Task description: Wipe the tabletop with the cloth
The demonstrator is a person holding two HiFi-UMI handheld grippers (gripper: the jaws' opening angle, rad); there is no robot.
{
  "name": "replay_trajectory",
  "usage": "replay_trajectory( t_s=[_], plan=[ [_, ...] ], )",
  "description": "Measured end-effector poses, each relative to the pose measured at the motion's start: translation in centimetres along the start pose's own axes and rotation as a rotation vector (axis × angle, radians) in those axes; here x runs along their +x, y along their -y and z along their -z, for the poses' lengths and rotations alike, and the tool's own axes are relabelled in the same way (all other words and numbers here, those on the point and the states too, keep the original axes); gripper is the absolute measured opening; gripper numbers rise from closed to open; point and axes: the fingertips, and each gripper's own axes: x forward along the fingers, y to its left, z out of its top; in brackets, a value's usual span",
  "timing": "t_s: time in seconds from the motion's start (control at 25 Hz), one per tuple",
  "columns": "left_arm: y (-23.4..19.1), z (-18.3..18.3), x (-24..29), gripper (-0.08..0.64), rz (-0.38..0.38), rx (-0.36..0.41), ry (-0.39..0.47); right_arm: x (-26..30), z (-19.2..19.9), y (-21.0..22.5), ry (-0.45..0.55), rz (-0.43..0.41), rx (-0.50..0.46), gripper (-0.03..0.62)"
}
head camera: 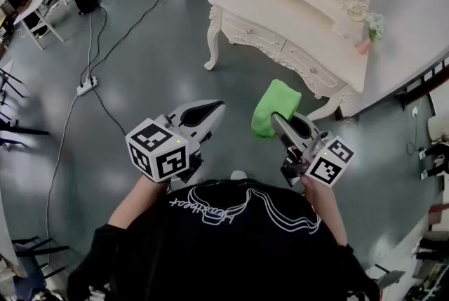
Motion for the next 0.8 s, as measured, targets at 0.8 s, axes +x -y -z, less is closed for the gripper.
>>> replay_trajectory(
  t_s=[0.8],
  plan=[
    [-13.4, -0.2, 7.7, 0.003, -0.113, -0.06, -0.021, 10.7, -0.5, 13.0, -0.032, -0.036, 0.042, 0.057]
  ],
)
